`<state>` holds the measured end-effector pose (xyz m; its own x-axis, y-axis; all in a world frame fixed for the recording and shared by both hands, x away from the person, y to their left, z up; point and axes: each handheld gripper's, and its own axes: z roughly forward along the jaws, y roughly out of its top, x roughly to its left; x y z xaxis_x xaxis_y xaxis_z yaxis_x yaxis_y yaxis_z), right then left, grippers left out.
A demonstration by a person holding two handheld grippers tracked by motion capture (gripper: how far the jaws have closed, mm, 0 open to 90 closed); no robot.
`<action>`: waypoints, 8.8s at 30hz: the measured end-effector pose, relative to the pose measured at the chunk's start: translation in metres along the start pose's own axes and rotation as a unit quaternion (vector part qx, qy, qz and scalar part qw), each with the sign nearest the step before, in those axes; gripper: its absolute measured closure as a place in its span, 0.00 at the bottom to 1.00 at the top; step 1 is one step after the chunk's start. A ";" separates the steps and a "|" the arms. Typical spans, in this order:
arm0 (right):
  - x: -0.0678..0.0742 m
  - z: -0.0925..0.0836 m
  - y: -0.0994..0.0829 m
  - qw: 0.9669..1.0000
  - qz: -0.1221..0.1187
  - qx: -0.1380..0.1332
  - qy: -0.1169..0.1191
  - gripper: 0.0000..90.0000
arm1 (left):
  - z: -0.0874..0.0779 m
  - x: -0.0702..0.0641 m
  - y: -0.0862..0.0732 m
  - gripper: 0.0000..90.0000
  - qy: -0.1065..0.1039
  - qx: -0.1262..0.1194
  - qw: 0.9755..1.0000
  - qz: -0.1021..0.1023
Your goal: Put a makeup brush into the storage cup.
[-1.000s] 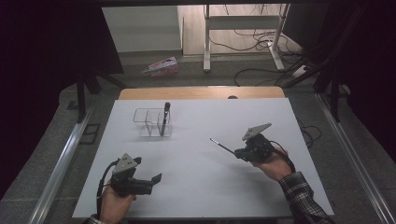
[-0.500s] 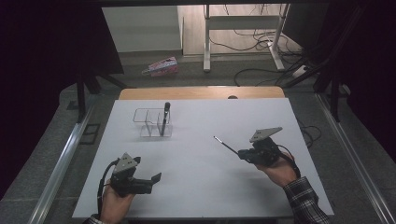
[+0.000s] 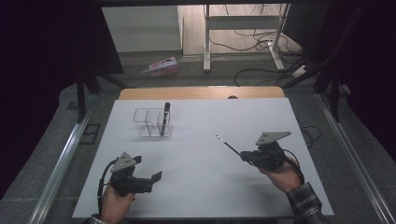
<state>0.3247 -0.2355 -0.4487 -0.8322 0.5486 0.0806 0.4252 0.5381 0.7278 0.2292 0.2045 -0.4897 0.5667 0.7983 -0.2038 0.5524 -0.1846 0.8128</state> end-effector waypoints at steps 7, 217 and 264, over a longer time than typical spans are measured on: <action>0.006 -0.004 -0.002 1.000 0.000 -0.010 -0.004 0.95 | 0.001 0.001 0.004 0.00 -0.015 -0.001 1.000 -0.014; 0.039 0.019 -0.013 0.999 0.013 0.003 -0.032 0.00 | 0.037 -0.014 0.073 0.95 -0.077 -0.008 0.997 0.021; 0.018 -0.013 -0.054 0.993 0.031 0.051 -0.099 0.00 | 0.024 0.023 0.093 0.95 -0.005 -0.018 0.999 0.031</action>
<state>0.2827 -0.2627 -0.4778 -0.7213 0.6923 -0.0208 0.5153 0.5564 0.6519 0.3078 0.1917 -0.4317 0.6052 0.7804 -0.1574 0.4941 -0.2132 0.8429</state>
